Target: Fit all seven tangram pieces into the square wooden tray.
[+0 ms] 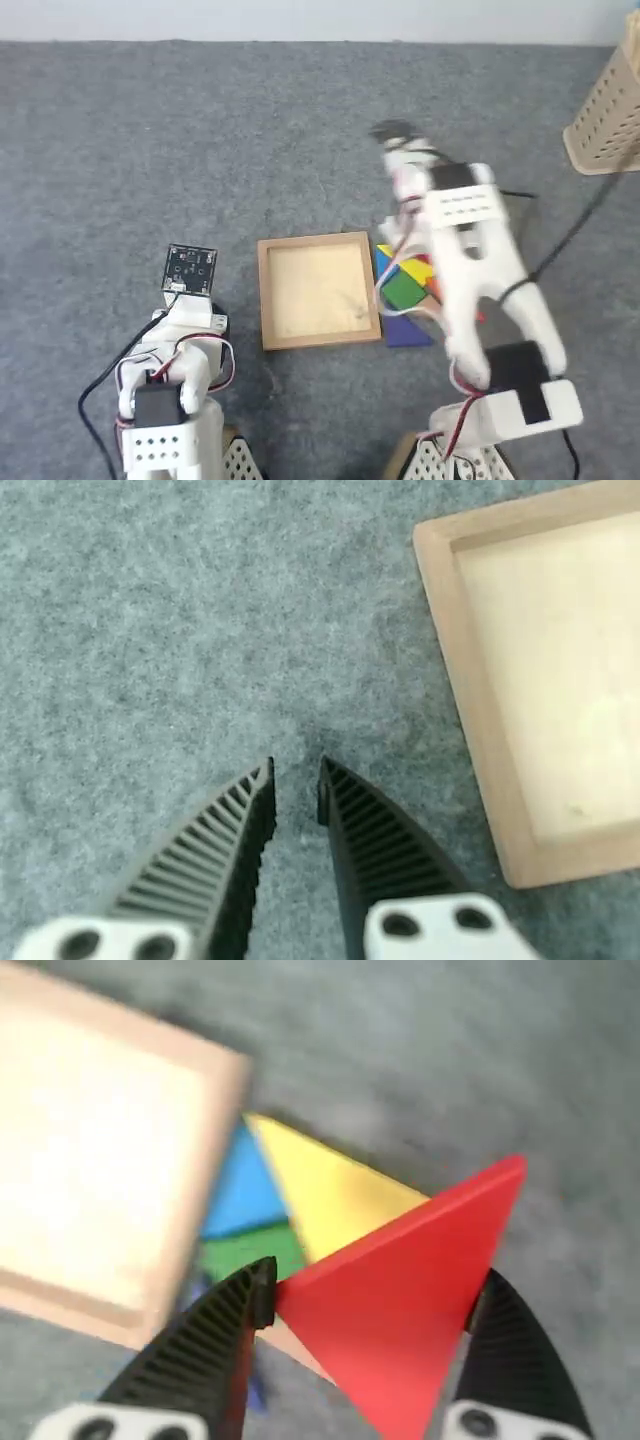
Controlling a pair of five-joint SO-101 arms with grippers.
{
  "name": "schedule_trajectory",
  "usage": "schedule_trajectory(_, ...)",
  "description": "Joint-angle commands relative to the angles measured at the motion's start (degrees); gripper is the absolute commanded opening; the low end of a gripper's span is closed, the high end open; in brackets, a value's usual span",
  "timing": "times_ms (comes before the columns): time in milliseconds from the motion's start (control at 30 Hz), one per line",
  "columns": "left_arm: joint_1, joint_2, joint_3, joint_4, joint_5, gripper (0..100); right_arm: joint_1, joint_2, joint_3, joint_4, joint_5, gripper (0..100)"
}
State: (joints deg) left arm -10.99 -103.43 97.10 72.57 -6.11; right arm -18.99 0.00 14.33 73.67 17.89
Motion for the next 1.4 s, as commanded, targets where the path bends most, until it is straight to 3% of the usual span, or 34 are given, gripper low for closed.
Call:
schedule_trajectory(0,0.09,-1.32,-0.48,0.00,0.44,7,-8.48,0.04,-6.77,0.40,4.13,20.2)
schedule_trajectory(267,0.09,-1.32,-0.48,0.00,0.44,7,-19.82,12.44,-15.03,0.48,19.34,20.3)
schedule_trajectory(400,0.09,-1.32,-0.48,0.00,0.44,7,-21.32,16.48,-15.56,0.13,27.16,20.4)
schedule_trajectory(633,0.09,-1.32,-0.48,0.00,0.44,7,-21.58,19.65,-18.46,0.40,32.70,21.8)
schedule_trajectory(833,0.09,-1.32,-0.48,0.00,0.44,7,-23.69,22.46,-22.42,3.74,33.05,33.1)
schedule_trajectory(1033,0.09,-1.32,-0.48,0.00,0.44,7,-23.52,24.48,-24.62,4.35,33.05,33.2)
schedule_trajectory(1167,0.09,-1.32,-0.48,0.00,0.44,7,-21.76,22.90,-26.46,6.73,30.68,25.1)
schedule_trajectory(1367,0.09,-1.32,-0.48,0.00,0.44,7,-16.75,14.37,-30.15,11.12,19.25,13.0)
